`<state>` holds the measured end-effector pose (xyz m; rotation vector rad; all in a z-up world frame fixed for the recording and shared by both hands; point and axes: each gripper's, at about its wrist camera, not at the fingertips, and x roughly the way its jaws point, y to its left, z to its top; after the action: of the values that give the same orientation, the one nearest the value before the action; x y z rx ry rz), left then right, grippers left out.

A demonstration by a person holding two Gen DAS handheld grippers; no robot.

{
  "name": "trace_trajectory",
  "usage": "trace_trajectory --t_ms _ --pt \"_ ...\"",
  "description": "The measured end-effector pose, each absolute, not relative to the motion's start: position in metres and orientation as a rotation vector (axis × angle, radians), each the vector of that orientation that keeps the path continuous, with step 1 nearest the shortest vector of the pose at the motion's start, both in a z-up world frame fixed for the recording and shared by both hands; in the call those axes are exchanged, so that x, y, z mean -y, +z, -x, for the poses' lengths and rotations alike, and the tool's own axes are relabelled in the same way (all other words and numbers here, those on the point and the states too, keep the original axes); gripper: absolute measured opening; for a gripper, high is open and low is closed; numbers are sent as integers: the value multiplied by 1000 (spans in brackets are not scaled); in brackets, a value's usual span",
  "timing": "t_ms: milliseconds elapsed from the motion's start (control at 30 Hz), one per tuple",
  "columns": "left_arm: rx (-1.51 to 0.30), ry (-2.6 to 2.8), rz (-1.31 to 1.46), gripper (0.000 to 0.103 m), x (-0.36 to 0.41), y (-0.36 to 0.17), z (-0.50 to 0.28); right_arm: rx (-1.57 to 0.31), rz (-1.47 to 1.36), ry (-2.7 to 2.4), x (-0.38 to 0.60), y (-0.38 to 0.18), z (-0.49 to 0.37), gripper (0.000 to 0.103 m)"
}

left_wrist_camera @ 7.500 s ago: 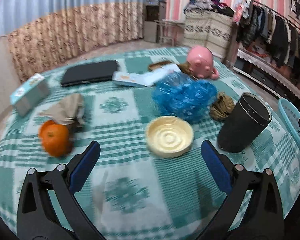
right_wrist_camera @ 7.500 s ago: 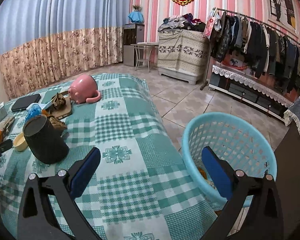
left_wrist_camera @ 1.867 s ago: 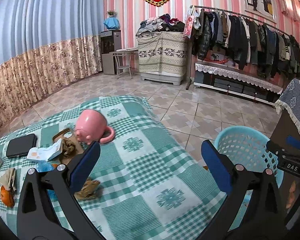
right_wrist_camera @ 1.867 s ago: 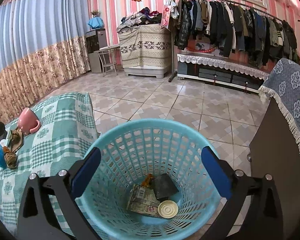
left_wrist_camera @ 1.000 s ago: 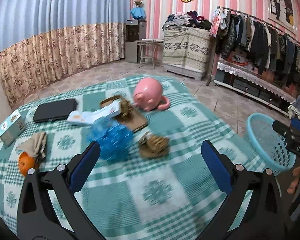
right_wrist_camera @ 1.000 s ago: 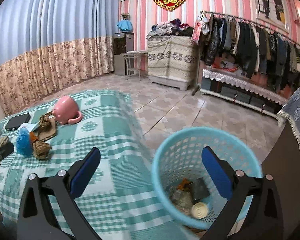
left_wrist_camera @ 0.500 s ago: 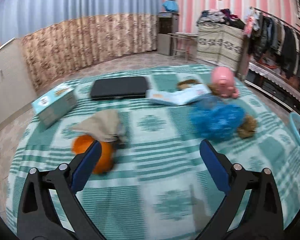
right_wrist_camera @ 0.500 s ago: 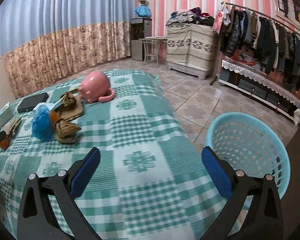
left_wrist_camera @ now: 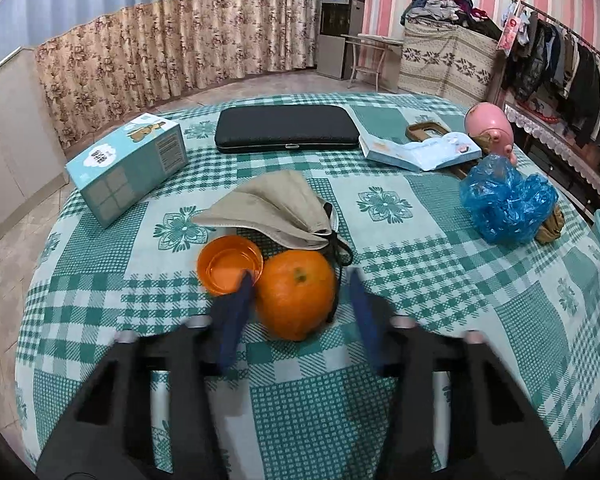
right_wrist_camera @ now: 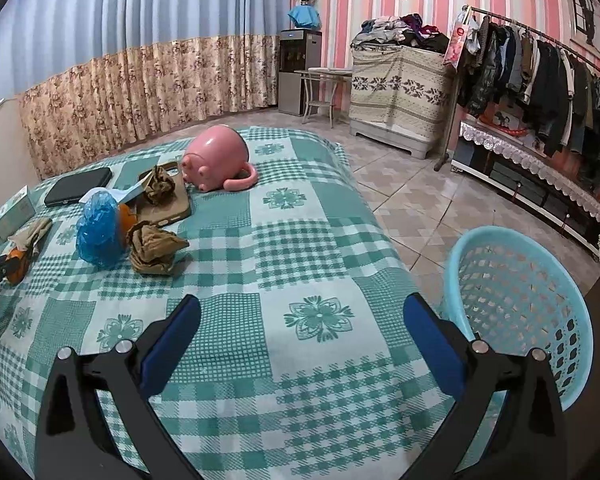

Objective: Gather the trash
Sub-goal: 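Grasp the orange with the left tool while the right tool grasps the khaki cloth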

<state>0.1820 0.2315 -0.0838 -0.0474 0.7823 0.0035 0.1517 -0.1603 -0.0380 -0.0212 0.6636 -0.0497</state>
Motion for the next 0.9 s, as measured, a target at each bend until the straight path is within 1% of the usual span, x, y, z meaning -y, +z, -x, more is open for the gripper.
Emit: trace_trajectory --t_ms 33,67,267,567,733,900 --pt "-784 -11 57 31 -232 -84 -182 -663 25 -48 159 -38 -152 99" --pt "-779 -9 55 29 -232 -83 -181 -662 29 -46 158 -38 -152 99" --pt "-739 5 11 27 -222 -69 -168 -668 34 -27 152 -41 -156 99" --pt "-657 -53 9 27 -189 -28 -169 -649 48 20 134 -37 -173 99" --pt "-674 -88 -4 27 -164 -26 -182 -661 55 113 103 -42 -191 99" --pt "-689 -95 21 27 -160 -28 -187 -695 115 162 66 -55 -218 99"
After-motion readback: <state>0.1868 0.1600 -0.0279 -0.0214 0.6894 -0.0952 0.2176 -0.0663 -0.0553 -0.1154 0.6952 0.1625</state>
